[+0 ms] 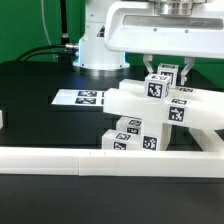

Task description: Assemble chair

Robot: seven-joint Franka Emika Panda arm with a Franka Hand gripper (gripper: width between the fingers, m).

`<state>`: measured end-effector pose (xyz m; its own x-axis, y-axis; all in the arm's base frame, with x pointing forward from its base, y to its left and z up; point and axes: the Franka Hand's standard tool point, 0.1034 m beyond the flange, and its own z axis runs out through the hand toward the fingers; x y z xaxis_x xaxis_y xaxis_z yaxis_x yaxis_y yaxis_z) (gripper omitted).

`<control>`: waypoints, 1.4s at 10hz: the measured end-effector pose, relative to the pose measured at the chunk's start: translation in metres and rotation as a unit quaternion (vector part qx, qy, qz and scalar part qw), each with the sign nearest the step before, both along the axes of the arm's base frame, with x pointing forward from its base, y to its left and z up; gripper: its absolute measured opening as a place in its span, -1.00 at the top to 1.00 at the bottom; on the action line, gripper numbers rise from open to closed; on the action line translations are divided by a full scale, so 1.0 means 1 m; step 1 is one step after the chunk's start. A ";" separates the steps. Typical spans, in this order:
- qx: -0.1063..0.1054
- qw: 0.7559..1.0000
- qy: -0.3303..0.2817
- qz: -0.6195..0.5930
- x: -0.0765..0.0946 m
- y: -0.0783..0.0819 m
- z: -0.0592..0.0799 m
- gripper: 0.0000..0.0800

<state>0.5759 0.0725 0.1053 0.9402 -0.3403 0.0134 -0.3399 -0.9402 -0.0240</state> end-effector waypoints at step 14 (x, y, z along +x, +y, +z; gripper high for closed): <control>0.053 0.919 -0.001 -0.392 -0.002 0.007 0.000 0.14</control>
Offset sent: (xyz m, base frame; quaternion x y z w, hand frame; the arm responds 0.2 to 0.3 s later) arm -0.0179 -0.0022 -0.0097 -0.0014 -0.0017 0.3122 0.9500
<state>0.5741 0.0791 0.1049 0.4066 -0.9118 -0.0572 -0.9108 -0.3996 -0.1034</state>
